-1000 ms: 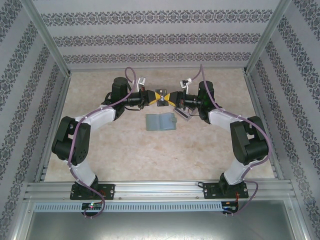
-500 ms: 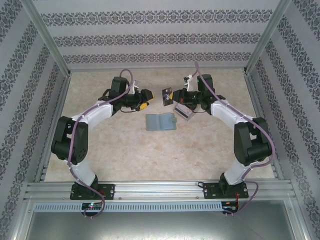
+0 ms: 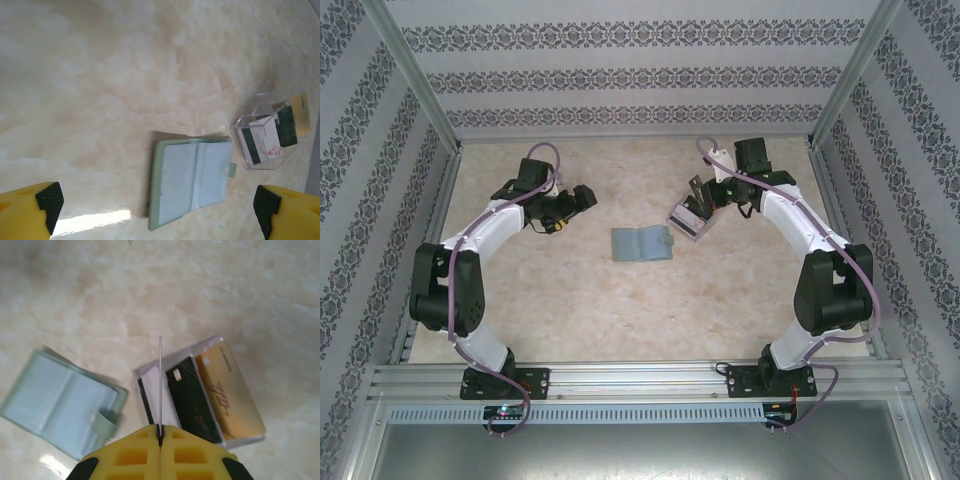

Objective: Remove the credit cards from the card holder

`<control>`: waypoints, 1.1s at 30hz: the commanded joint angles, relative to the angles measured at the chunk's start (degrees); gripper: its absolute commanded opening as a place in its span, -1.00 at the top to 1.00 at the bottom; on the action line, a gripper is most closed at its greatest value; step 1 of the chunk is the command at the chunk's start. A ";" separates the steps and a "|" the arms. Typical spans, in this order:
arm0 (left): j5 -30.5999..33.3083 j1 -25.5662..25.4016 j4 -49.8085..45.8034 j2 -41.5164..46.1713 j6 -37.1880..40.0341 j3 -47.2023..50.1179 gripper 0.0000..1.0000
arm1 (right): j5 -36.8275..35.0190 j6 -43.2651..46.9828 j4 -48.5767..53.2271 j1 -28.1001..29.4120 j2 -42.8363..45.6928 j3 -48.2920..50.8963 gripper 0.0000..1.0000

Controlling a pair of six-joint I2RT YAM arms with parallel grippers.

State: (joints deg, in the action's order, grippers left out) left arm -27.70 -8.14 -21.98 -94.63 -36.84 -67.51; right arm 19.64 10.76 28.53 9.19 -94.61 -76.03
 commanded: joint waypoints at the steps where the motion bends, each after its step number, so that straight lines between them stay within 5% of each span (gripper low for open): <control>1: 2.89 1.36 -4.21 2.91 4.00 0.88 -0.99 | -4.07 11.11 4.73 -0.28 -1.00 -3.68 1.00; 5: 3.34 2.14 -5.61 4.23 5.50 1.08 -0.99 | -6.03 15.01 6.89 -0.30 -3.51 -5.94 1.00; 11: 1.40 2.39 -5.36 3.90 5.68 1.29 -0.99 | 0.93 17.42 7.39 0.03 -5.74 -7.72 1.00; 33: -1.49 2.36 -4.83 2.50 5.29 1.46 -0.99 | -7.31 20.86 8.22 1.51 -13.86 -10.19 0.95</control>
State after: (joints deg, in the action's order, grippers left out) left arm -28.45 -6.26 -25.54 -91.46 -32.91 -66.96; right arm 14.35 30.41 37.06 9.89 -108.07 -85.32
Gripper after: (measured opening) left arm 0.994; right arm 0.061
